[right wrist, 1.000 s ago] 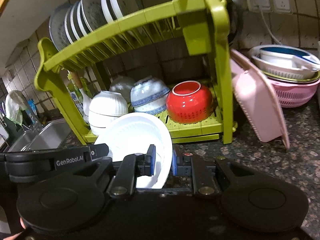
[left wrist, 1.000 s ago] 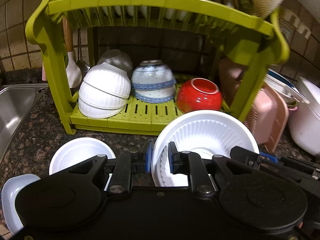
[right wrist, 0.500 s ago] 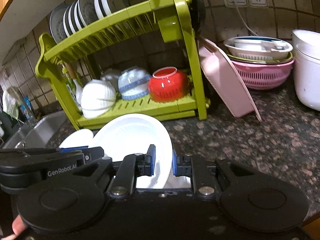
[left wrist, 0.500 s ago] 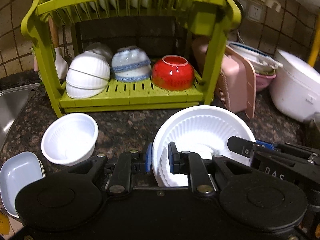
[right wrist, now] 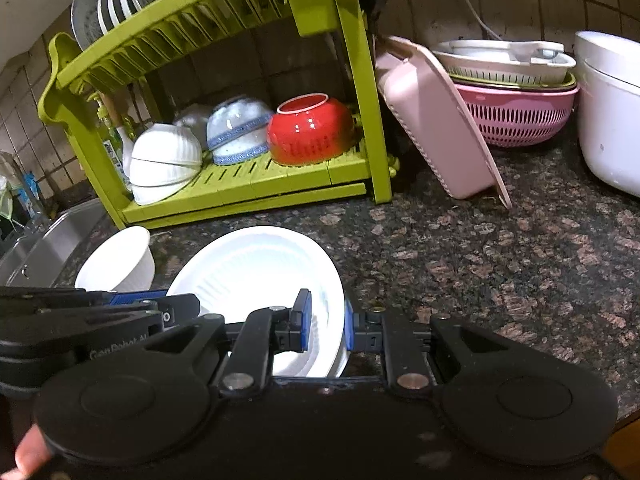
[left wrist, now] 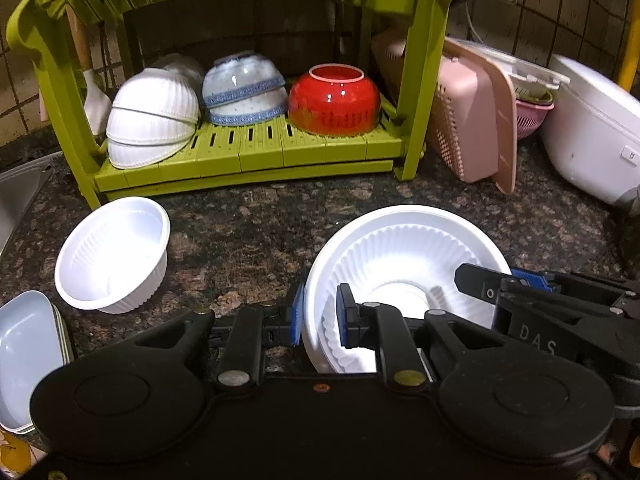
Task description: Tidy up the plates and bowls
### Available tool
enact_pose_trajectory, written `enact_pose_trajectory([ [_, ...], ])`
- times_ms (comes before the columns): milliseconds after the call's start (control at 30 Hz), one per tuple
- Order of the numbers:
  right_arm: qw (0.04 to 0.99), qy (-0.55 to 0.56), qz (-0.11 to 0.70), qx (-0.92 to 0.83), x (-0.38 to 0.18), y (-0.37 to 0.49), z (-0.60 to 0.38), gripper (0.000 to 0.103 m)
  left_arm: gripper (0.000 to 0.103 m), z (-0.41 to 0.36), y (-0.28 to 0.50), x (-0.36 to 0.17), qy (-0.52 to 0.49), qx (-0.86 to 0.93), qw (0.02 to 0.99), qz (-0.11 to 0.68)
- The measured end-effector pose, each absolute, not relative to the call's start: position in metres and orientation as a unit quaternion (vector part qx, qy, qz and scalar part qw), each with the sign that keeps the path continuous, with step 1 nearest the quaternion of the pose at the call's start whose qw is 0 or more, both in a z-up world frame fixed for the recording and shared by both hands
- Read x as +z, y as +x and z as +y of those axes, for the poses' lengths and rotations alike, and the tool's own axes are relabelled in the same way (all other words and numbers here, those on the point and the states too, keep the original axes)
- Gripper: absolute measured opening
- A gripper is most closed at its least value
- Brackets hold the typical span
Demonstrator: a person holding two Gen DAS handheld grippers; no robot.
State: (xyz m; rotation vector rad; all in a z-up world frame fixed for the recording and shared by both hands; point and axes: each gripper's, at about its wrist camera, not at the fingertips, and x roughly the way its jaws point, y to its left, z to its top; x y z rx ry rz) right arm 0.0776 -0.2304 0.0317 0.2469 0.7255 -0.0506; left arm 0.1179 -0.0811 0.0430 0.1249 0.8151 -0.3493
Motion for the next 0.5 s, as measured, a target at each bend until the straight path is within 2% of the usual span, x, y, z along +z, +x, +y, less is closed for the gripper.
enact_pose_trajectory([
  [500,0.926,0.087,0.366,-0.033,0.021,0.085,-0.226,0.021,0.023,-0.084,0.129,0.027,0.073,-0.149,0.894,0.416],
])
